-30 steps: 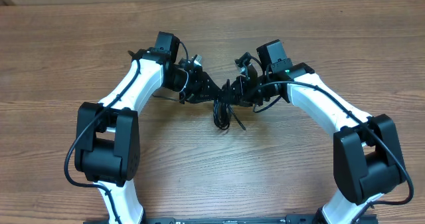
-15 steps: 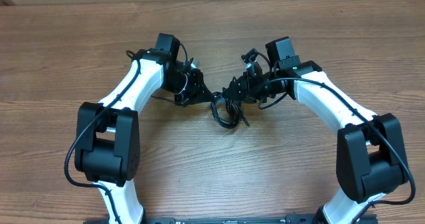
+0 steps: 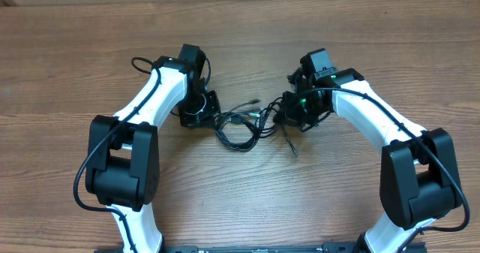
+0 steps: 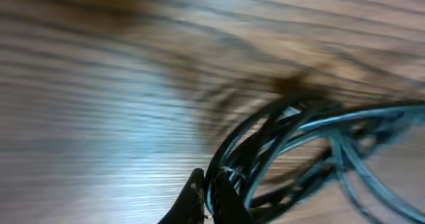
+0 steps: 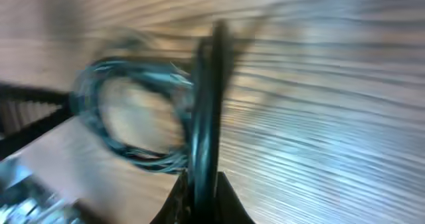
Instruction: Untangle cables
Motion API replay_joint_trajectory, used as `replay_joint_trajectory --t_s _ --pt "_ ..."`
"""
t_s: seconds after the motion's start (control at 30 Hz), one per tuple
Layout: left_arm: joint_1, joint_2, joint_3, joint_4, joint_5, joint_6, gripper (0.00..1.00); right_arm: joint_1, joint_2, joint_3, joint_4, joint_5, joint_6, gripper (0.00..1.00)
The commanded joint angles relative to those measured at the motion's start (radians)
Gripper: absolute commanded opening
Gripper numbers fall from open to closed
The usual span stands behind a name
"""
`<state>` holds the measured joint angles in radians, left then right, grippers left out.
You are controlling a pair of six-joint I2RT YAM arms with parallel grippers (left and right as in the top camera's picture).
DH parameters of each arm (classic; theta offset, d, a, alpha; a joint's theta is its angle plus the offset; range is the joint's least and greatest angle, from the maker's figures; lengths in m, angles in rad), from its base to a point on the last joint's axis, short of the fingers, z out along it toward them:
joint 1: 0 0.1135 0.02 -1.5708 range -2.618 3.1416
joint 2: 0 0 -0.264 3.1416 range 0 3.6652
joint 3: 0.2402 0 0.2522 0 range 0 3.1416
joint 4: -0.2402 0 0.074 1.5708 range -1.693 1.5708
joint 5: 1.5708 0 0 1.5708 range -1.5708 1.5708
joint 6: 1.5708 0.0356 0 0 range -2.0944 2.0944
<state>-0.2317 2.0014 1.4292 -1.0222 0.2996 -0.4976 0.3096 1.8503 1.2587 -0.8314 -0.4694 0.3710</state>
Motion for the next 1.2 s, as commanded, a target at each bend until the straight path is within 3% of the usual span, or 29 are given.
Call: replay_joint_trajectory --t_s 0.0,0.13,0.3,0.57,0.63,0.73,0.9,1.17 --pt "0.038 -0.001 0.002 -0.038 -0.179 0.004 0.04 -0.005 -0.008 0.010 -0.049 0.297 0.056 0.04" --pt "0.089 -0.001 0.002 -0.041 -0.115 0.021 0.04 -0.033 -0.008 0.010 -0.117 0.468 0.122 0.04" --pt "0.200 -0.001 0.002 0.021 0.203 0.129 0.04 -0.113 -0.008 0.010 -0.141 0.502 0.159 0.04" --pt "0.264 -0.001 0.002 0.023 0.180 0.137 0.04 -0.201 -0.008 0.010 -0.144 0.415 0.140 0.05" --pt "0.255 -0.001 0.002 0.021 0.180 0.137 0.04 -0.200 -0.008 0.010 -0.143 0.353 0.098 0.16" --pt "0.240 -0.001 0.002 0.023 0.180 0.136 0.04 -0.200 -0.008 0.011 -0.143 0.280 0.051 0.45" --pt "0.217 -0.001 0.002 0.020 0.178 0.147 0.04 -0.201 -0.018 0.149 -0.228 0.142 -0.089 0.57" --pt "0.215 -0.001 0.002 0.024 0.168 0.146 0.04 -0.145 -0.018 0.343 -0.307 0.126 -0.091 0.63"
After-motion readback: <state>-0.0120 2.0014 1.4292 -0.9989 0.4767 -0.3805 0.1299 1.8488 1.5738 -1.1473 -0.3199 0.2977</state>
